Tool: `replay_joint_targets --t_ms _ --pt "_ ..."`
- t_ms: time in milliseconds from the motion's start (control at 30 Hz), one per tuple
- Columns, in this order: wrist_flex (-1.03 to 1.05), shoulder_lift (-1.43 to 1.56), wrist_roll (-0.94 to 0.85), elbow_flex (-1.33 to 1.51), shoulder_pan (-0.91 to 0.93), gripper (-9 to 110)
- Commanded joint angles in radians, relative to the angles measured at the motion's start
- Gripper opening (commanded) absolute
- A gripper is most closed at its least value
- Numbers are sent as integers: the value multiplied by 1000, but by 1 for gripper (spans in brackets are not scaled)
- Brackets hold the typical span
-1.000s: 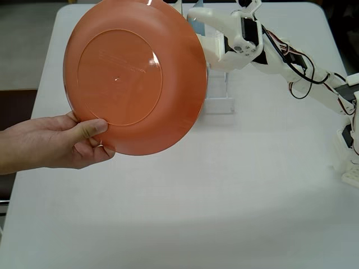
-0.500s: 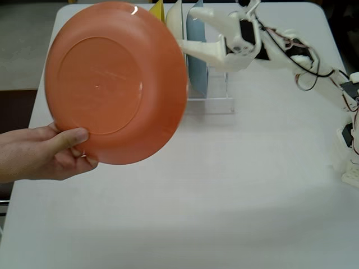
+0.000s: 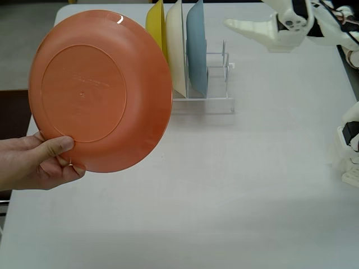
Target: Please take one of the plates.
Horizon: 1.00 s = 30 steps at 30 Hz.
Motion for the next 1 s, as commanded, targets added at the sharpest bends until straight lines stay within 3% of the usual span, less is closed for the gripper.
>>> replay_joint_targets --t_ms 0,333,967 --pt "-44 178 20 169 23 37" --pt "-55 420 135 598 120 36" --pt "-44 807 167 1201 161 35"
